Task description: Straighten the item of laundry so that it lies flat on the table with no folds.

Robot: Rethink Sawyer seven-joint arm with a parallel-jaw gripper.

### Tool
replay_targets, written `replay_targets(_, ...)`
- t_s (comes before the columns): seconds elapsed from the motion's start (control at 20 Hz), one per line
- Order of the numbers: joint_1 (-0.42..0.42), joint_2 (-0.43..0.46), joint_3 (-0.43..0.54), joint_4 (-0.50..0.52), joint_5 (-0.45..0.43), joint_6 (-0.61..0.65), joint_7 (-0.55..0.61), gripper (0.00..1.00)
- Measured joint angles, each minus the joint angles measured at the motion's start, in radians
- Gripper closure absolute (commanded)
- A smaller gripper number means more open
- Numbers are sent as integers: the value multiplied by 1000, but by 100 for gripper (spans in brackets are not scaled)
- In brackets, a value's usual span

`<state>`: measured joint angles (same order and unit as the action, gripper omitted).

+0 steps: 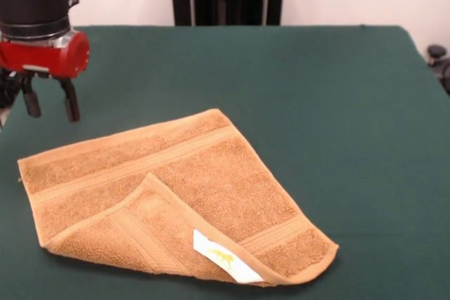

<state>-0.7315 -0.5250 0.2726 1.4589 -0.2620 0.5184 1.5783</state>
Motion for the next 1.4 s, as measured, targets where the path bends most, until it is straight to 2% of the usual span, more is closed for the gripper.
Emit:
replay_targets(0.3, -87, 52, 138, -6, -15, 6, -77, 0)
replay_targets(0.6, -117, 109, 234, -6, -43, 6, -90, 0)
replay_targets(1.4, -124, 235, 340, 5, -58, -2, -90, 0)
